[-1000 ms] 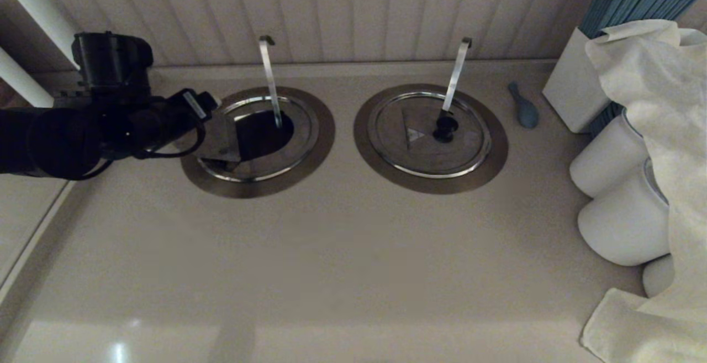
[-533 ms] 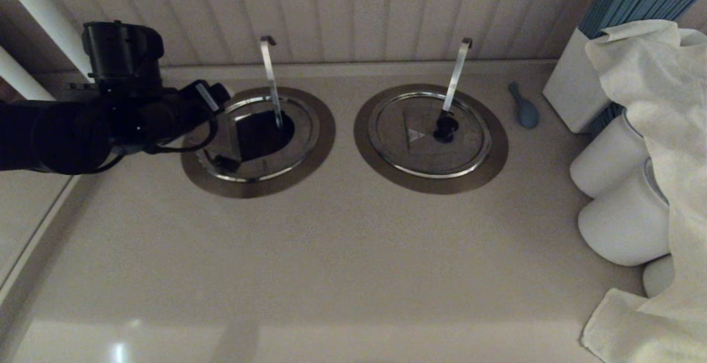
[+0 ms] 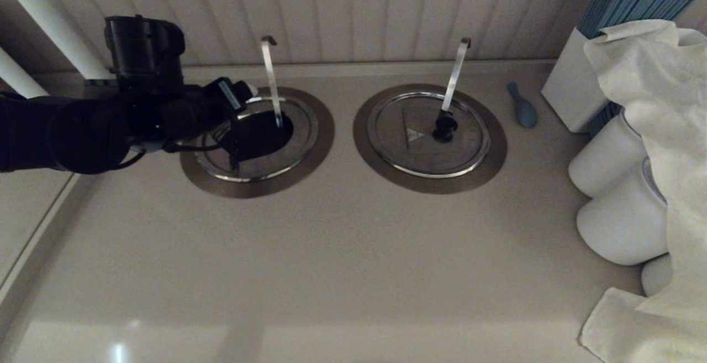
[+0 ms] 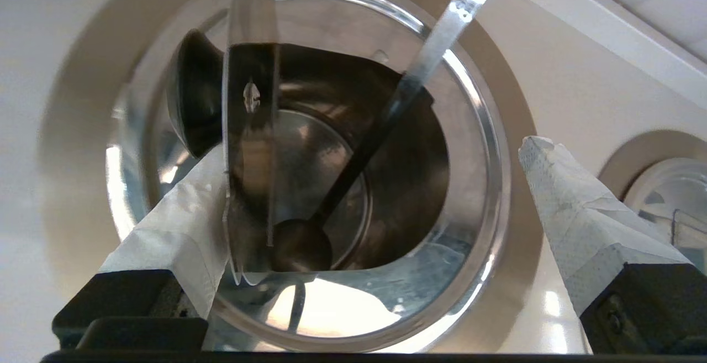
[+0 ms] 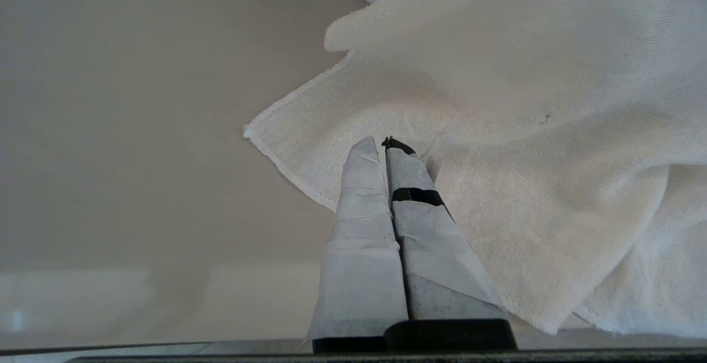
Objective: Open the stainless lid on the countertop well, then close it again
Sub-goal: Close the lid
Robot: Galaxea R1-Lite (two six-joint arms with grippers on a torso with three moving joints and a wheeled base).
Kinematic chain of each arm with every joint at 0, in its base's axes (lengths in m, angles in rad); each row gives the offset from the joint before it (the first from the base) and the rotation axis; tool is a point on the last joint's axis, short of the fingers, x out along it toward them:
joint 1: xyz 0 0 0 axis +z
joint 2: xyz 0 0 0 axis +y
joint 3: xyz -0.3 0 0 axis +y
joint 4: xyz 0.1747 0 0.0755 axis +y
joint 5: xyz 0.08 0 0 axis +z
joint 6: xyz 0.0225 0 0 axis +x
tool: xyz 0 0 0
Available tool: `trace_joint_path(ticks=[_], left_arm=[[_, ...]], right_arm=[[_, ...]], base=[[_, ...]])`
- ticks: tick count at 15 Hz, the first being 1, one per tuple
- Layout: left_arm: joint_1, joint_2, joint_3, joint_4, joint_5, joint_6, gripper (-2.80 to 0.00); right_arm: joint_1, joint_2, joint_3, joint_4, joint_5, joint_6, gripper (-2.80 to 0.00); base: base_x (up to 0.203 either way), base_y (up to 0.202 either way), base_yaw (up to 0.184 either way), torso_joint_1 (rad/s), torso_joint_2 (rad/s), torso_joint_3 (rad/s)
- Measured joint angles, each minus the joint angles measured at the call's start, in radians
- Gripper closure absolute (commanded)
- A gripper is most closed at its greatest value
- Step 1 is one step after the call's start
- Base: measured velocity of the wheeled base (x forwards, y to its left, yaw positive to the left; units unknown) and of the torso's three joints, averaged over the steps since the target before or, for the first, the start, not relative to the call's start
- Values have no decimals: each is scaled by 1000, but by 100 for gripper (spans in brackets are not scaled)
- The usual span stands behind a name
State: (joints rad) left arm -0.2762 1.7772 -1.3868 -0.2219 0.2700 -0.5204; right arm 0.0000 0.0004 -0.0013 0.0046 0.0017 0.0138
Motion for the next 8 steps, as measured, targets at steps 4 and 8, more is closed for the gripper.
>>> trace_joint_path(ticks=[4,8], left_arm=[[-43,4,-1,-5,8,0,-280],[-72,6,-8,-5,17,1,-280]], right_arm=[[0,0,0,0,0,0,0],[0,0,0,0,0,0,0]], base=[[0,0,0,0,0,0],[0,0,0,0,0,0]])
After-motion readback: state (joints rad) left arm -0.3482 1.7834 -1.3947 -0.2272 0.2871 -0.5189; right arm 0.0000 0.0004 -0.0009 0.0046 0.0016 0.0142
